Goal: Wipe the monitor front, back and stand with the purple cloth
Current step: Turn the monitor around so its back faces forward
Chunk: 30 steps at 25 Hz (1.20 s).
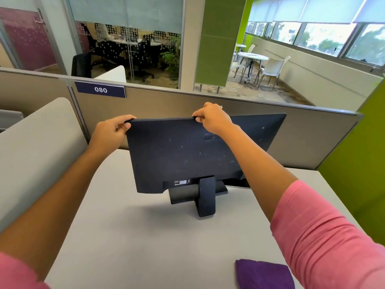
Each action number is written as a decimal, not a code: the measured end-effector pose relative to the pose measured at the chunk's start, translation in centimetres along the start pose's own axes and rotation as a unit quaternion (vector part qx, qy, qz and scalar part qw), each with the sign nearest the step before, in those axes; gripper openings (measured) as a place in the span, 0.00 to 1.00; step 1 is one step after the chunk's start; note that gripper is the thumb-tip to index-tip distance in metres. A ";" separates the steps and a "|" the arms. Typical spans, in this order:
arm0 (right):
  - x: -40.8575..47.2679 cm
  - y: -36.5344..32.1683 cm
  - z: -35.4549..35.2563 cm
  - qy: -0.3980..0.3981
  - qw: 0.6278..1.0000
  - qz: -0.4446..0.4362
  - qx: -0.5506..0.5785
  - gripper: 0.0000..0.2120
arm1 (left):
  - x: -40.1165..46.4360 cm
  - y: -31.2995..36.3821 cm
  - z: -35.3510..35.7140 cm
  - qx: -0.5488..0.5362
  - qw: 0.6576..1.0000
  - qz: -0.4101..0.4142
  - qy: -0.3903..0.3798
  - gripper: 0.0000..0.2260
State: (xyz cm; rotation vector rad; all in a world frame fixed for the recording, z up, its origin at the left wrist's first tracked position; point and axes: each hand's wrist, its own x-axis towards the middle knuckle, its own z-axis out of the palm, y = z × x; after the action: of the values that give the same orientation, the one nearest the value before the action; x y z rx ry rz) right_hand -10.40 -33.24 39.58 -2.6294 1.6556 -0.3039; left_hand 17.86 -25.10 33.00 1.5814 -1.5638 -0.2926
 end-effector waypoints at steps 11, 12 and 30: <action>0.5 1.3 -0.3 0.024 0.998 0.051 -0.018 0.13 | 5.3 1.3 3.5 0.022 0.999 -0.027 0.006 0.14; 0.5 1.4 -0.3 0.027 0.998 0.053 -0.018 0.13 | 5.6 1.2 3.7 0.020 0.999 -0.030 0.007 0.14; -20.8 10.4 15.9 0.330 0.907 0.151 0.213 0.12 | -13.9 -2.7 14.5 -0.078 0.996 -0.048 -0.012 0.21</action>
State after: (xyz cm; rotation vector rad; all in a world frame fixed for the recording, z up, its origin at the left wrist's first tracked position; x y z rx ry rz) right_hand -25.60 -20.53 19.58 -2.0062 1.8231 -1.4732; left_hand 7.12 -18.85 16.99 1.5367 -1.4487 -0.4768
